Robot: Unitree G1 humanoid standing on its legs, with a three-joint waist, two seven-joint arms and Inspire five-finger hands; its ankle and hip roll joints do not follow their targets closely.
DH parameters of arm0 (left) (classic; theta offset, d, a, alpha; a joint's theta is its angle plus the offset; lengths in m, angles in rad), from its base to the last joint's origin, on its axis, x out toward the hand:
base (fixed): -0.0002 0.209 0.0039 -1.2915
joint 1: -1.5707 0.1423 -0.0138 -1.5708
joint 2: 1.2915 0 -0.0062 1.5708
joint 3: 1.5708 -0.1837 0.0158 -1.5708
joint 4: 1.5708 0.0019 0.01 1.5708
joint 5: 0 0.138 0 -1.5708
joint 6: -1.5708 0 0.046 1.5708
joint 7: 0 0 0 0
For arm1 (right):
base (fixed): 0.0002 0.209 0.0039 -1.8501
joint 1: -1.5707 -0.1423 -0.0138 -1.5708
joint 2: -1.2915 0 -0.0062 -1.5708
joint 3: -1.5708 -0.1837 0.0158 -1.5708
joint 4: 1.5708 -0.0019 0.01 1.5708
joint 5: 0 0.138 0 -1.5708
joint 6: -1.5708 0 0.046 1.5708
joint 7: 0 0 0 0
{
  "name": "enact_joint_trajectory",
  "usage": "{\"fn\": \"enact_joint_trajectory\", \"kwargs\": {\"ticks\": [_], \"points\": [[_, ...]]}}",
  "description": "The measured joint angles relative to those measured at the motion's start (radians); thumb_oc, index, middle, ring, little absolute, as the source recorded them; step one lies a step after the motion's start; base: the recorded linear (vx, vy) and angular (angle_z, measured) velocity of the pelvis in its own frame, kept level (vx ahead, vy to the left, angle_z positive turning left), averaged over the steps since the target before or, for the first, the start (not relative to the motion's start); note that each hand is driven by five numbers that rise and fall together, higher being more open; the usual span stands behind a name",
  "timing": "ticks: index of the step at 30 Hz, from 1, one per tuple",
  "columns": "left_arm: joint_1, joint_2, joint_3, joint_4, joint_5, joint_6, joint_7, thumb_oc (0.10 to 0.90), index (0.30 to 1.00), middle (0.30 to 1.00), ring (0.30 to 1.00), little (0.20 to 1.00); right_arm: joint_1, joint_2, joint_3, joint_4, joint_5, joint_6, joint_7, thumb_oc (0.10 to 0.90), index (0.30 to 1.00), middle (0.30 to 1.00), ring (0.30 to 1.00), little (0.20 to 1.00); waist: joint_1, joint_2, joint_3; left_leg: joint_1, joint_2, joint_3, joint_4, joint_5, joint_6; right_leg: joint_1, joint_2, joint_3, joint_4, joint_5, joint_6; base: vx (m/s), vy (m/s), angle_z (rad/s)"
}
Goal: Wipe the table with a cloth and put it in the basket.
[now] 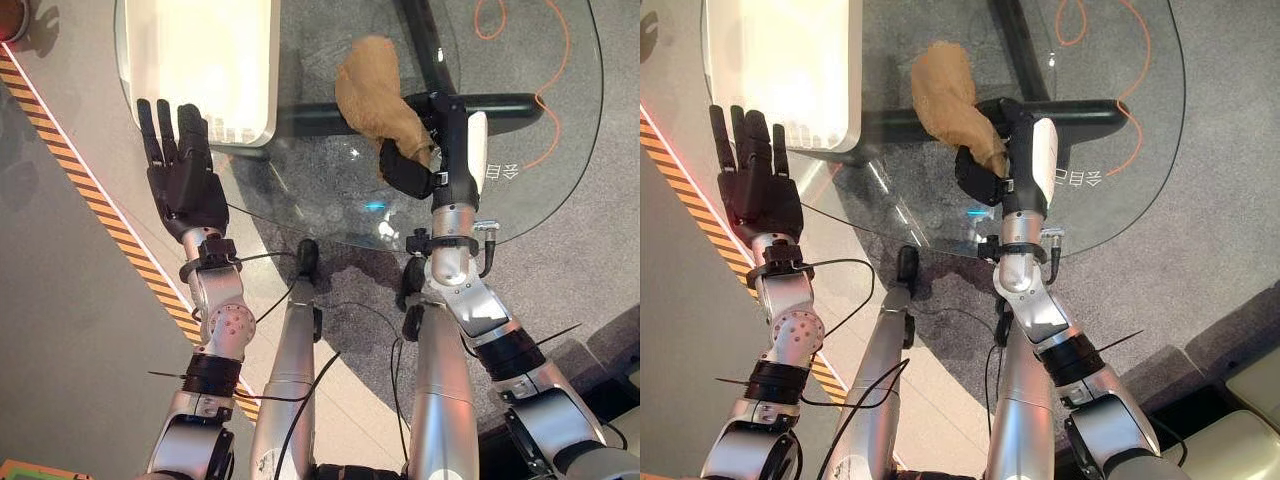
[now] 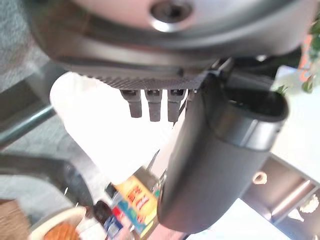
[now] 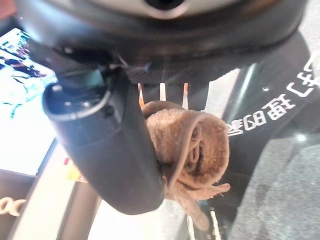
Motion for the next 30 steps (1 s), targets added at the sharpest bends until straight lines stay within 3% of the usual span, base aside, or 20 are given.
{"fn": "enact_joint_trajectory", "kwargs": {"ticks": [6,20,30], "points": [[0.010,0.004,-0.010,-0.030,0.000,0.058,-0.076,0.800,0.900,0.900,0.900,0.900,0.014,0.006,-0.010,-0.024,0.000,-0.044,0.028,0.100,0.300,0.300,0.300,0.200,0.001,0.000,0.000,0.003,0.000,0.006,0.001,-0.001,0.002,0.000,0.000,0.005,0.000,0.000,0.001,0.00,0.000,0.00],[0.037,0.063,-0.046,-0.072,-0.002,0.229,-0.141,0.800,0.900,0.900,0.900,0.900,0.059,0.003,-0.010,-0.110,0.048,-0.082,0.087,0.100,0.300,0.300,0.300,0.200,-0.002,0.000,0.000,0.011,0.000,0.019,0.001,-0.002,0.003,0.002,0.000,0.017,0.002,0.001,0.003,0.00,0.001,-0.01],[0.034,0.071,-0.083,-0.072,-0.009,0.288,-0.164,0.800,0.900,0.900,0.900,0.900,0.059,0.001,0.010,-0.111,0.082,-0.082,0.115,0.100,0.300,0.300,0.300,0.200,-0.005,0.000,0.000,0.012,0.000,0.020,0.001,-0.002,0.003,0.003,0.000,0.018,0.002,0.002,0.004,0.00,0.000,0.00]]}}
